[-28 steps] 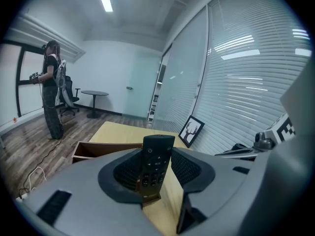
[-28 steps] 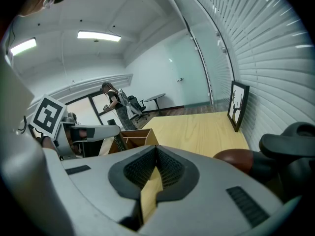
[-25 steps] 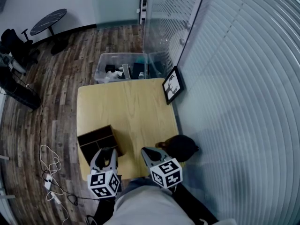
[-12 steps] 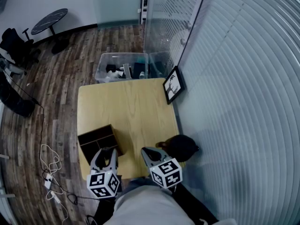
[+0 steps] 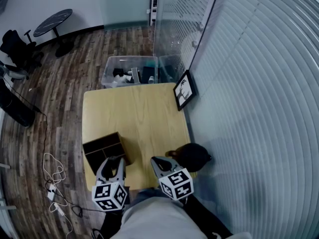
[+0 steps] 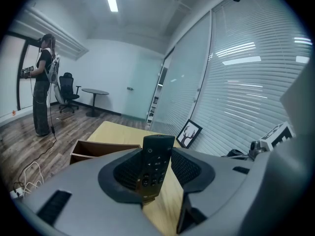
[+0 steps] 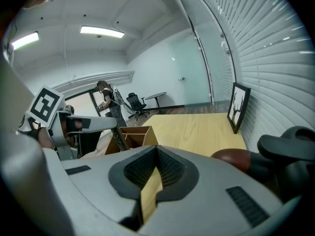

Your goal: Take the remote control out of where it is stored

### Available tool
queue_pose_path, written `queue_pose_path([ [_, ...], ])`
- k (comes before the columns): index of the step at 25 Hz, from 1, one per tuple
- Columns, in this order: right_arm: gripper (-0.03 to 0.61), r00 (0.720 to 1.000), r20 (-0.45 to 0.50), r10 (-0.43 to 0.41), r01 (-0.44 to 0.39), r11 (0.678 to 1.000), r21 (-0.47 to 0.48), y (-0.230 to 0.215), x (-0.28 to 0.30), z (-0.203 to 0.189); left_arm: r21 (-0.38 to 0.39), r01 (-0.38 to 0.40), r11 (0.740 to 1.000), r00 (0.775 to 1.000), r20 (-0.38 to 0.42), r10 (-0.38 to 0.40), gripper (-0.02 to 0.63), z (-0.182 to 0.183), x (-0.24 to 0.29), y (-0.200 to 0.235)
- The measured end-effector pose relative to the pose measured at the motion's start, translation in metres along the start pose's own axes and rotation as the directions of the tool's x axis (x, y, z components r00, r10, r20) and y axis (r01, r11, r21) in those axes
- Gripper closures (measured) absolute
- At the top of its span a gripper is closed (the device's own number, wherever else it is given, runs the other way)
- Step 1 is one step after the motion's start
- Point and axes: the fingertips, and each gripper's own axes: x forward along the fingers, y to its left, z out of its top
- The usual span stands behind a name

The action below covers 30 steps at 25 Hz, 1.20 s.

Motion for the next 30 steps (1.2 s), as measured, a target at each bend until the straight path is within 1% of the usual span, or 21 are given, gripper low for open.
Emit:
queue_pose_path([
  [10, 0.575, 1.000, 0.008, -0.003, 0.003, 1.000, -0.030, 0.0033, -0.0022, 0.0023, -0.007, 0.006, 1.000, 1.000, 0.008, -0.006, 0.426, 0.0018, -0.0044, -0.0007],
  [18, 0.575, 1.000, 0.008, 0.008, -0.007, 0.999, -0.036, 0.0063, -0.0013, 0.0036, -0.007, 0.000, 1.000, 1.000, 0.009, 0.000, 0.426, 0.0032, -0.0053, 0.0012],
  [30, 0.575, 1.000, 0.002, -0.005, 0.005, 0.999, -0.039, 0.0037, 0.0029, -0.0003, -0.011, 0.004, 1.000, 1.000, 0.015, -0.003, 0.426, 0.0019, -0.0030, 0.0040],
])
